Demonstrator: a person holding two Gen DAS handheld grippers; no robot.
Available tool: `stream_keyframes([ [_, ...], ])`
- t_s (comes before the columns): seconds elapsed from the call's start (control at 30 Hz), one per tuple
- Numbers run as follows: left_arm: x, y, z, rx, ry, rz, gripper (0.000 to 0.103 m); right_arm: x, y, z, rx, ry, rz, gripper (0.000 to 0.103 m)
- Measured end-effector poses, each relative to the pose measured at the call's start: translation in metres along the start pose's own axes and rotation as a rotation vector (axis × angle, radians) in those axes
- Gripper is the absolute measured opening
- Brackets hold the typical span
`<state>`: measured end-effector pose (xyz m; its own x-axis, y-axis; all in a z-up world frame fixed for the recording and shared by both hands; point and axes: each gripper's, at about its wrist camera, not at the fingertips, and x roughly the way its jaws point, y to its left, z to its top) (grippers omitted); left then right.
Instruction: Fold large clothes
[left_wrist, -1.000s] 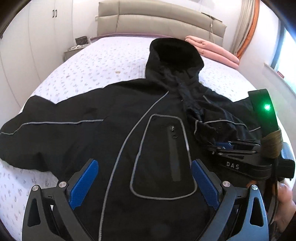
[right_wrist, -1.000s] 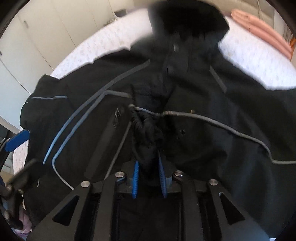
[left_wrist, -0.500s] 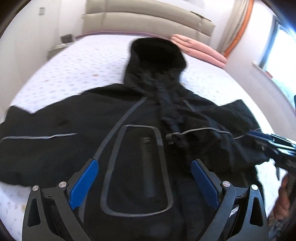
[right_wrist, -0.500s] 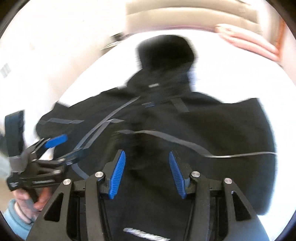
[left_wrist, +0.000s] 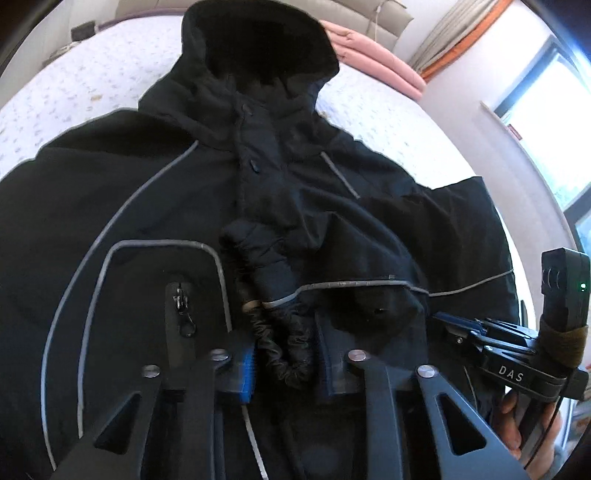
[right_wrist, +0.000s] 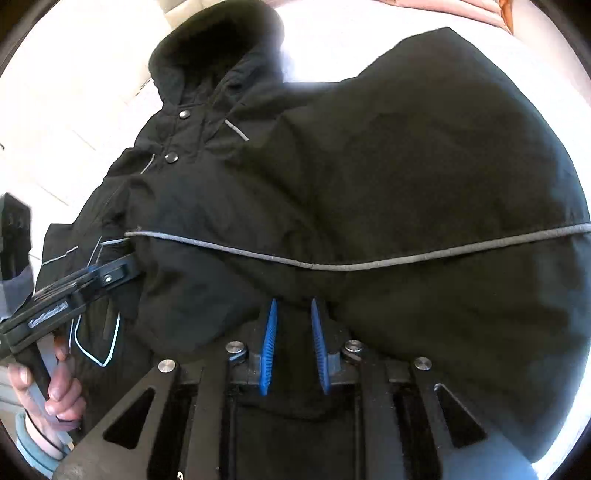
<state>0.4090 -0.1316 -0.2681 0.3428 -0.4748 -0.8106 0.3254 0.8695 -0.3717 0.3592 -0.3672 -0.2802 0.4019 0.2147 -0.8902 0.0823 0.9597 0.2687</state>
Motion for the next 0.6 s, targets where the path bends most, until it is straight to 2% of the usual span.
stream_keyframes([
  [0.07, -0.014, -0.005, -0.001, 0.033, -0.042, -0.002, 0.021, -0.008, 0.003, -0.001, -0.027, -0.003, 0.002, 0.022],
  [0.17, -0.047, -0.003, 0.000, 0.046, -0.111, -0.013, 0.020, -0.041, 0.019, -0.005, -0.052, -0.037, 0.038, 0.025],
  [0.3, -0.089, 0.022, 0.003, -0.001, -0.176, -0.015, 0.020, -0.083, 0.039, -0.008, -0.115, -0.090, 0.059, 0.029],
  [0.4, -0.119, 0.061, -0.002, -0.056, -0.214, 0.015, 0.020, -0.097, 0.053, -0.007, -0.141, -0.118, 0.042, 0.030],
  [0.5, -0.122, 0.092, -0.011, -0.084, -0.184, 0.054, 0.020, -0.100, 0.050, -0.005, -0.135, -0.135, 0.008, 0.036],
  [0.6, -0.105, 0.122, -0.024, -0.132, -0.113, 0.072, 0.025, -0.083, 0.044, -0.004, -0.113, -0.138, -0.121, 0.041],
])
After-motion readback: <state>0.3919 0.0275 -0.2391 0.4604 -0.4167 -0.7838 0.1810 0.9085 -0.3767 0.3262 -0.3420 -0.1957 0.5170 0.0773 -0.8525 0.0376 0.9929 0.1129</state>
